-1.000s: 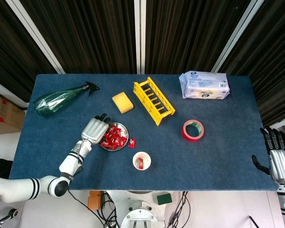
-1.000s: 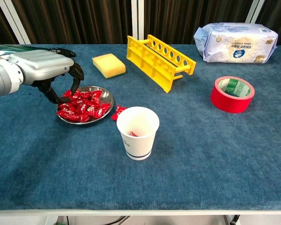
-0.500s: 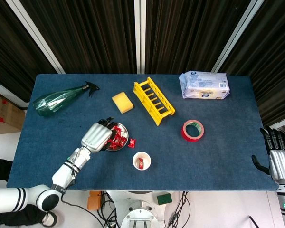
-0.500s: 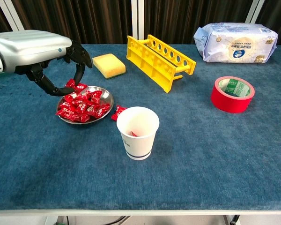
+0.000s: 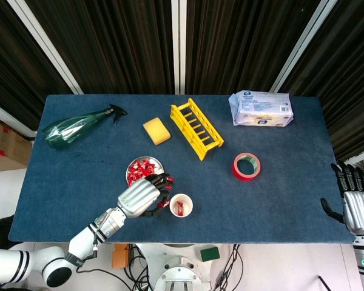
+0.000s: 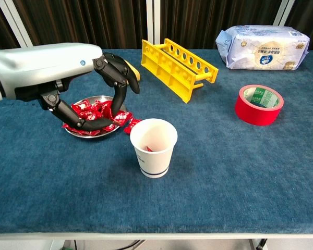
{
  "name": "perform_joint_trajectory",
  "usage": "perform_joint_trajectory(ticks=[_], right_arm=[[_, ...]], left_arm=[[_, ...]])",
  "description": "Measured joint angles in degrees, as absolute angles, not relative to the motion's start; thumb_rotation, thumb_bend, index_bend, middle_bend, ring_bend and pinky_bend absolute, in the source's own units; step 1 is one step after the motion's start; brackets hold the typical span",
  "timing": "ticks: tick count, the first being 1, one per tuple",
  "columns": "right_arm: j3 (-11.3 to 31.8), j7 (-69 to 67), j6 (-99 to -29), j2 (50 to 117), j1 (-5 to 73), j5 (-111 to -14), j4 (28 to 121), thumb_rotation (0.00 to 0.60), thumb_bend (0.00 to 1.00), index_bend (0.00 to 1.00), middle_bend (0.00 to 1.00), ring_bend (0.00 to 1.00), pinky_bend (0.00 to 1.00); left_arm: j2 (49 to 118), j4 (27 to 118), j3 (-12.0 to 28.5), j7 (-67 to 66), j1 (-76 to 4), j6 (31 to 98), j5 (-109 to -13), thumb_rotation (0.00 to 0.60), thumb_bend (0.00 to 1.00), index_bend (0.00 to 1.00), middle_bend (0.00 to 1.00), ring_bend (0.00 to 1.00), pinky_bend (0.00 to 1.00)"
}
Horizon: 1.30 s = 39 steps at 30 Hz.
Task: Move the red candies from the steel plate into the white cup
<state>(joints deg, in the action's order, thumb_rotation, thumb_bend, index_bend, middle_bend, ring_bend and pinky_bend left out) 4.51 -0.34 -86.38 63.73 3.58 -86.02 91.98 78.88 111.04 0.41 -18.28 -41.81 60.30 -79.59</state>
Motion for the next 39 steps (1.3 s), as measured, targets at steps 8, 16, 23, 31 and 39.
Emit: perform_joint_trajectory(ticks=[8, 16, 23, 31, 39], right_arm=[[4.45, -0.47, -86.36, 63.65, 3.59, -86.08, 92.0, 0.6, 0.3, 0.0, 0.0, 0.0, 0.0], [4.61, -1.06, -86.24, 63.46, 3.65, -85.84, 91.86, 0.6, 0.3, 0.0, 0.0, 0.0, 0.0], [4.65, -1.23, -86.59, 63.43, 3.51, -85.92, 91.86, 0.6, 0.3, 0.0, 0.0, 0.0, 0.0], [4.59, -1.33, -86.79, 63.44, 3.43, -86.11, 91.76, 0.6, 0.3, 0.0, 0.0, 0.0, 0.0], [4.57, -1.64, -86.98, 63.34, 3.33, -86.24, 91.79, 0.6, 0.3, 0.0, 0.0, 0.0, 0.0]], left_arm=[[83.68, 107.26, 3.45, -14.74, -43.21, 58.54, -79.84, 0.6, 0.34, 0.58, 0.27, 0.12, 0.26], [87.1, 104.39, 5.04, -13.64, -44.22, 57.07, -78.18, 0.6, 0.34, 0.58, 0.27, 0.12, 0.26], [88.61, 102.75, 5.41, -13.41, -44.61, 56.51, -78.02, 0.6, 0.33, 0.38, 0.26, 0.12, 0.25], [87.81, 103.06, 5.1, -13.22, -44.1, 57.01, -78.61, 0.6, 0.31, 0.24, 0.26, 0.12, 0.25], [82.44, 104.0, 5.87, -14.55, -42.23, 59.64, -76.91, 0.6, 0.31, 0.32, 0.24, 0.12, 0.25]])
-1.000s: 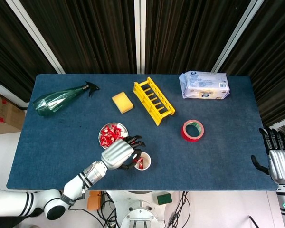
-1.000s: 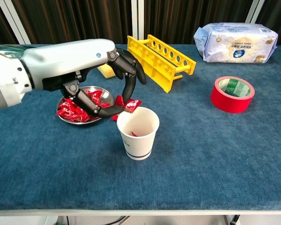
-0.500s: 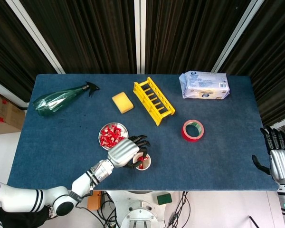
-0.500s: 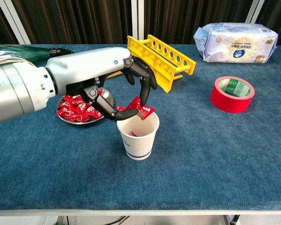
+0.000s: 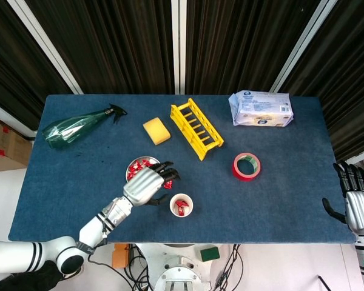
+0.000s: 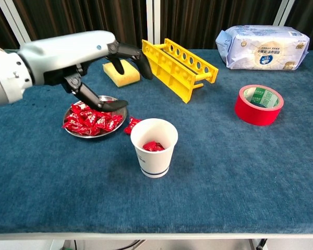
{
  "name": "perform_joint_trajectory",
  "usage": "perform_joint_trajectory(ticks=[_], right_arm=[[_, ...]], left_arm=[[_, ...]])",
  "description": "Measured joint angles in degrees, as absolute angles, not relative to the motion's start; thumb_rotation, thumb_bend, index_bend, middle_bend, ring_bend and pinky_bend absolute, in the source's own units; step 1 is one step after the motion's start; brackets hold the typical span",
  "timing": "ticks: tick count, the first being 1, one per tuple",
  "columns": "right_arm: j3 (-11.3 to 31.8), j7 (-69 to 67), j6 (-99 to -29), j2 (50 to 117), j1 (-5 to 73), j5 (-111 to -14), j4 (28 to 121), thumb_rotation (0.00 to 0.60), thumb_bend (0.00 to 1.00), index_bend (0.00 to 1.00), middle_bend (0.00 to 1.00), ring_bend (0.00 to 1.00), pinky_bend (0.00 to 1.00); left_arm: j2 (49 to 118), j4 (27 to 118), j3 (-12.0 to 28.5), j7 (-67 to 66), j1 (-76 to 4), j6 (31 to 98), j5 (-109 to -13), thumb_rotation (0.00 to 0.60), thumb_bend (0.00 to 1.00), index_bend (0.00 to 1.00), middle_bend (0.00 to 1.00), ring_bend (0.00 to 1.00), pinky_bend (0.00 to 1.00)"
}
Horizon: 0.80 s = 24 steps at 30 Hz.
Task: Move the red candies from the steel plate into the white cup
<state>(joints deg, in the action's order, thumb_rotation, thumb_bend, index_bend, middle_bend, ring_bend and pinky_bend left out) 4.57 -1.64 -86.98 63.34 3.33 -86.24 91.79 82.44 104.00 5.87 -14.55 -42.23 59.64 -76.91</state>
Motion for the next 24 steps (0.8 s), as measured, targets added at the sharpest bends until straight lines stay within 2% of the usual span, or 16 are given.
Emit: perform_joint_trajectory(ticks=[8, 15, 24], right_arm=[[4.48, -0.77, -86.68, 63.59, 3.45, -86.19, 91.98, 0.6, 0.3, 0.0, 0.0, 0.0, 0.0], [4.54, -0.38, -86.57, 63.75, 3.5, -85.97, 92.03, 0.6, 0.3, 0.0, 0.0, 0.0, 0.0], [4.64, -0.73, -86.13, 63.59, 3.67, -85.67, 91.93, 0.6, 0.3, 0.0, 0.0, 0.0, 0.0]], left_arm=[[79.59, 98.67, 6.19, -19.25, -41.04, 58.47, -66.07, 0.6, 0.31, 0.31, 0.22, 0.11, 0.25], [82.6, 90.22, 5.32, -19.85, -41.26, 54.12, -61.99, 0.6, 0.28, 0.32, 0.22, 0.11, 0.25], [83.77, 88.44, 5.51, -20.33, -42.26, 51.99, -59.98, 0.6, 0.26, 0.34, 0.22, 0.11, 0.25]])
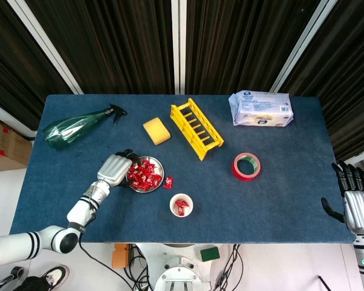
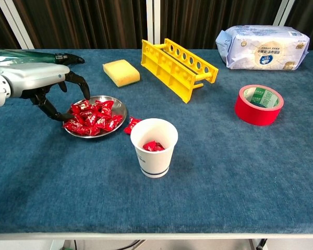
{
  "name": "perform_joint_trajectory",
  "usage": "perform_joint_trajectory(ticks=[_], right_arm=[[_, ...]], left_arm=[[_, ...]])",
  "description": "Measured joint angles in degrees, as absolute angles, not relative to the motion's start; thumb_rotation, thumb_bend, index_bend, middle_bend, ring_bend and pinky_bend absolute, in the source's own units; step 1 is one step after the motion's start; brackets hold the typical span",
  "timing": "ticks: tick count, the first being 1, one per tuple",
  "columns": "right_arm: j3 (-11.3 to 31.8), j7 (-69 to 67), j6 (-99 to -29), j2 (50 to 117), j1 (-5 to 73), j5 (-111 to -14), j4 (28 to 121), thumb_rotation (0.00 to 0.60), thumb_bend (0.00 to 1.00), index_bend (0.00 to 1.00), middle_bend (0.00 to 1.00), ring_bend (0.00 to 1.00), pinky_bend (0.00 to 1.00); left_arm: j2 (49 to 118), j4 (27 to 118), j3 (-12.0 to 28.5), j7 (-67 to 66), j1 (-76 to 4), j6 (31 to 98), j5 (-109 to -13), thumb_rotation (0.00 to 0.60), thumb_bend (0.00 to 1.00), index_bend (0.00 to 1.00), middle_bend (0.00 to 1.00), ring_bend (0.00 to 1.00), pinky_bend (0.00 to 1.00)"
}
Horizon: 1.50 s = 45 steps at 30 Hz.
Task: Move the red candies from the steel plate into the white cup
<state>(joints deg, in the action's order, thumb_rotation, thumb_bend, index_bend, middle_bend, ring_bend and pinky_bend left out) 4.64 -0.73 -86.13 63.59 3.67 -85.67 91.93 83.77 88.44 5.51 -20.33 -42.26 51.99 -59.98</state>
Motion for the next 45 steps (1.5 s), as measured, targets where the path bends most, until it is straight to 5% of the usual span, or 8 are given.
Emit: perform_joint_trajectory(ticks=[45], right_arm=[[4.75, -0.17, -85.85, 63.78, 3.82, -85.22, 91.99, 0.6, 0.3, 0.0, 0.0, 0.0, 0.0]], left_arm=[[90.02, 80.1, 6.49, -28.25, -46.35, 50.55, -51.22, 0.6, 0.28, 0.48, 0.22, 0.11, 0.25]])
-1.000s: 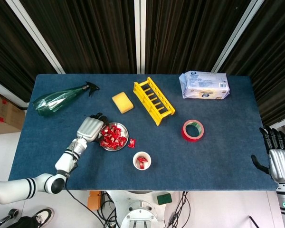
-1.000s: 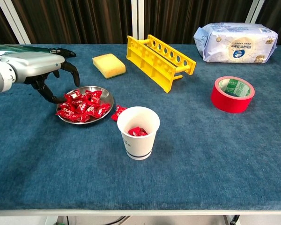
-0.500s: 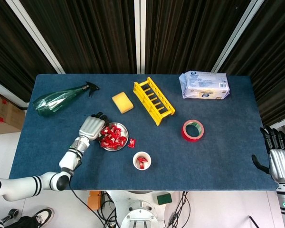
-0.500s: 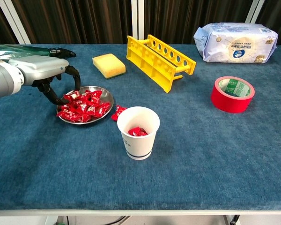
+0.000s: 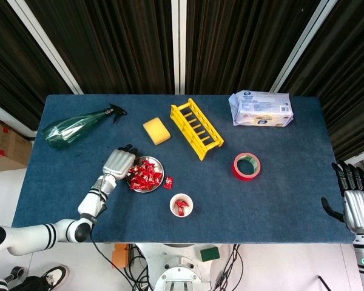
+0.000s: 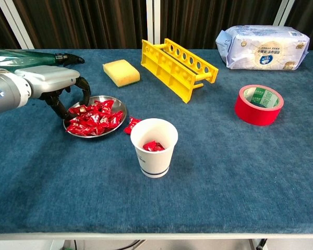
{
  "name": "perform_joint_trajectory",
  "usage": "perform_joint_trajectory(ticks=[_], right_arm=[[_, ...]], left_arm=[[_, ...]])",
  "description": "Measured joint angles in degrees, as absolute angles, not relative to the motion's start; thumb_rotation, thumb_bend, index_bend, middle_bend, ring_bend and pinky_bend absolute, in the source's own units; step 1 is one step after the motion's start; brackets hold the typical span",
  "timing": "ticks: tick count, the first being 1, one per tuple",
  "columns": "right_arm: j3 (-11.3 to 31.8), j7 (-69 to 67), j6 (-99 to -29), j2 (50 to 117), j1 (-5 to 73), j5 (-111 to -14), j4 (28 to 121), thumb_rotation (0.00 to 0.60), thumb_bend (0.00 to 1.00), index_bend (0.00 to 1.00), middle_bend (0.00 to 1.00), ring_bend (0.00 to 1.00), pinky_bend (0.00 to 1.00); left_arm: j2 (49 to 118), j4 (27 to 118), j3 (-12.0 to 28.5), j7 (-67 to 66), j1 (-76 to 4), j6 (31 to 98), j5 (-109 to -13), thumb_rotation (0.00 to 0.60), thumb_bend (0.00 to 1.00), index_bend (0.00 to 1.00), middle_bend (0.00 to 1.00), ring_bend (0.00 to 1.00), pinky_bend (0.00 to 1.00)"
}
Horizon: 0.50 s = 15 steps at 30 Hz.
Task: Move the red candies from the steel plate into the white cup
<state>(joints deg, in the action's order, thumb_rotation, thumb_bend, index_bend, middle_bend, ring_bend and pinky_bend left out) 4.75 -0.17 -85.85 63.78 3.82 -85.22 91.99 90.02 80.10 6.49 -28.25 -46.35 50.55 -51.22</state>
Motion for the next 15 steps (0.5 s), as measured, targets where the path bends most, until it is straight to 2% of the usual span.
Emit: perform_joint_trajectory(ticks=[9, 15], right_arm=[[4.78, -0.19, -85.83, 63.77, 3.84, -85.17, 92.01, 0.6, 0.3, 0.0, 0.0, 0.0, 0.0], [4.71, -0.09, -85.79, 63.8, 3.86, -85.26, 92.01, 0.6, 0.3, 0.0, 0.0, 0.0, 0.0]], left_arm=[[90.39, 79.98, 6.53, -27.59, -46.24, 51.38, -52.54, 0.6, 0.33, 0.57, 0.24, 0.11, 0.25], [89.52, 81.46, 6.58, -26.05, -45.63, 52.72, -55.28, 0.6, 0.34, 0.58, 0.24, 0.11, 0.25]])
